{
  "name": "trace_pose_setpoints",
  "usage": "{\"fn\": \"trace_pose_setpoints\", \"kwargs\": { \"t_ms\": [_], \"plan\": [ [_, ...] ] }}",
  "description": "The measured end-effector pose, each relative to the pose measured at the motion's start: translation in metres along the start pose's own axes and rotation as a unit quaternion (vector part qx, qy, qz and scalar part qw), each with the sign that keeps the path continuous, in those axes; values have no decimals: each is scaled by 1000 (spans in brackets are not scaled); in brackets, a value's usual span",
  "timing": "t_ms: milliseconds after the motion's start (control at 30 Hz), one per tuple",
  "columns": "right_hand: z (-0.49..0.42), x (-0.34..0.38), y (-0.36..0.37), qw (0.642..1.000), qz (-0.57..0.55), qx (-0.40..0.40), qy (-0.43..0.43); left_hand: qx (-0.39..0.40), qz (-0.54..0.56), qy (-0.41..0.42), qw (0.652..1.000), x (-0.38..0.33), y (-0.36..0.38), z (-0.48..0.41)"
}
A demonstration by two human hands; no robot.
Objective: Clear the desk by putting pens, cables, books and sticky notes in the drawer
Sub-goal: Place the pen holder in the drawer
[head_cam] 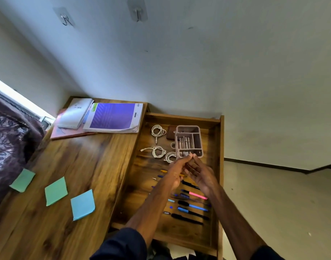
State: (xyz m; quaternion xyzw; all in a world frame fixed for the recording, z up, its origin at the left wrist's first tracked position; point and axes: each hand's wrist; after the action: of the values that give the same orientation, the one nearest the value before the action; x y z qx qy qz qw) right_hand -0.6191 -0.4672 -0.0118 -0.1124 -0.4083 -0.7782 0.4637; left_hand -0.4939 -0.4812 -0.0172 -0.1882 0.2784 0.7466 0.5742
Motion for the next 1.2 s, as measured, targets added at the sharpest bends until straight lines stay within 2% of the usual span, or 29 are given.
{"fn": "trace_pose_setpoints", "kwargs": {
  "t_ms": [133, 233, 400, 567, 1067, 1200],
  "plan": [
    [-16, 7, 0, 998, -66, -3, -2, 8, -97, -15, 995, -17, -3, -2],
    [-34, 18, -3, 994, -100, -50, -1, -26, -138, 9, 990, -24, -4, -11],
    [-74, 33, -9, 974, -173, -144, 30, -107, -140, 42, 983, -29, -11, -25],
    [-106, 36, -21, 958, -203, -198, 28, -117, -139, 26, 983, -22, -27, -36],
    [-134, 25, -31, 956, -207, -207, 9, -113, -136, -1, 984, -13, -45, -31],
    [-134, 25, -35, 965, -195, -172, 16, -112, -130, 0, 985, -12, -42, -29]
  ]
}}
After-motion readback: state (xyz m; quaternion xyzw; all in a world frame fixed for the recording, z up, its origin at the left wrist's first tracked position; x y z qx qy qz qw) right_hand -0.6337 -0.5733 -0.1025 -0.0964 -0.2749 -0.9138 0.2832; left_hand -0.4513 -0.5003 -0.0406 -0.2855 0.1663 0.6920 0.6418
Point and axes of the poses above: each hand's wrist, its own z-axis away from the middle knuckle, its own y-axis out of the palm, x = y × z, and after that the axes turned 2 degrees about x, right-handed
